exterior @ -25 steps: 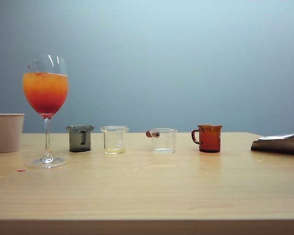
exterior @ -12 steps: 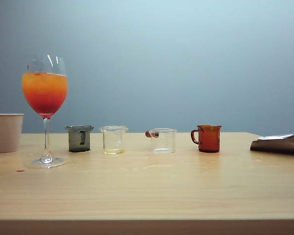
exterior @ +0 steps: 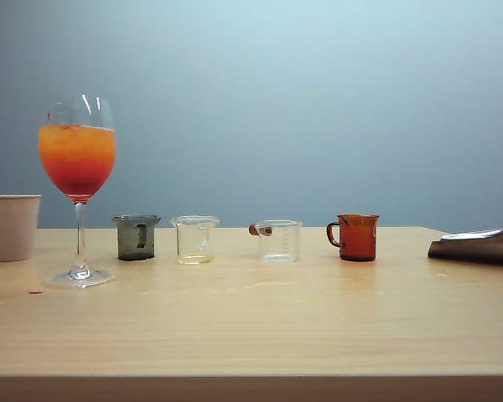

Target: Pick up the fourth measuring cup from the left, pour the grenadine inside into the goblet, and finally put the measuring cup back in its original place.

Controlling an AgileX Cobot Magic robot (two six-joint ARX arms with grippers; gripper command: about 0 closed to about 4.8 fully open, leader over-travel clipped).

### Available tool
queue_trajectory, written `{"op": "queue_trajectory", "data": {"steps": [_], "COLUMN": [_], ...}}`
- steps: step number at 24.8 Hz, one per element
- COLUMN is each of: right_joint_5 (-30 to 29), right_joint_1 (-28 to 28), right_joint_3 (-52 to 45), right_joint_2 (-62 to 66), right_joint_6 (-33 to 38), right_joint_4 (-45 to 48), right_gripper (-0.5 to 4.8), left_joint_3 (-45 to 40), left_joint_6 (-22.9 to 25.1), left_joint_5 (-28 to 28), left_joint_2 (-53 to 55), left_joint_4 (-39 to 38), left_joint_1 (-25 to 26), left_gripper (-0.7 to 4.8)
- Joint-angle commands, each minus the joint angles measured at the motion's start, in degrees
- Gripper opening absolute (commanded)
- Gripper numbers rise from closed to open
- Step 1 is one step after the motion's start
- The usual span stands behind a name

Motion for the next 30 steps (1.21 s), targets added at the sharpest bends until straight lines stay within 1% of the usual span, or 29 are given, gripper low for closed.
{"op": "queue_trajectory", "data": {"steps": [1,2,3,5,9,10,13,15,22,24,25,26,28,29,30], "right_joint_5": [0.0,-0.04,-0.11,-0.07,-0.13,-0.07,-0.09,-0.09,-0.09,-1.81,-4.83,-5.86,-7.76,-7.52,-5.92], "right_joint_1": [-0.07,0.11,0.24,-0.11,-1.33,-1.53,-1.42,-1.42,-1.42,-1.42,-1.4,-1.42,-1.36,-1.33,-1.33], "right_joint_3": [-0.2,-0.2,-0.2,-0.2,-0.2,-0.2,-0.2,-0.2,-0.17,-0.17,-0.17,-0.17,-0.13,-0.13,-0.13], "right_joint_2": [0.07,0.07,0.07,0.07,0.07,0.07,0.07,0.07,0.09,0.07,0.07,0.07,0.09,0.07,0.09], "right_joint_6": [-0.04,-0.04,-0.04,-0.04,-0.04,-0.04,-0.04,-0.04,-0.04,-0.04,-0.09,-0.24,-2.32,-5.33,-10.12], "right_joint_4": [0.5,0.5,0.52,0.5,0.52,0.52,0.55,0.55,0.52,0.9,-0.26,-0.63,-0.33,-0.33,-0.66], "right_gripper": [0.62,0.62,0.63,0.62,0.62,0.63,0.63,0.63,0.63,0.63,0.63,0.63,0.63,0.63,0.63], "left_joint_3": [-4.59,-5.88,-7.74,-8.5,-8.85,-9.35,-13.0,-13.11,-13.09,-13.11,-13.11,-13.11,-13.09,-13.11,-13.11], "left_joint_6": [0.02,0.11,-0.02,-0.02,-0.04,-0.04,-0.11,-0.17,-0.17,-0.17,-0.17,-0.17,-0.17,-0.17,-0.17], "left_joint_5": [0.0,-0.04,-0.2,-0.02,0.02,0.0,0.15,-0.02,0.0,0.0,0.0,0.0,0.0,0.0,0.0], "left_joint_2": [0.02,0.02,0.0,0.0,0.0,0.0,0.0,0.0,0.0,0.0,0.0,0.0,0.0,0.0,0.0], "left_joint_4": [0.39,1.05,6.03,7.82,9.09,10.88,25.18,26.16,26.05,26.05,26.03,26.05,26.05,26.03,26.05], "left_joint_1": [0.07,0.07,-0.11,-0.2,-0.26,-0.26,-0.26,-0.26,-0.15,-0.15,-0.15,-0.15,-0.15,-0.15,-0.15], "left_gripper": [-0.05,-0.05,-0.03,-0.03,-0.03,-0.03,-0.03,-0.03,-0.03,-0.03,-0.03,-0.03,-0.03,-0.03,-0.03]}}
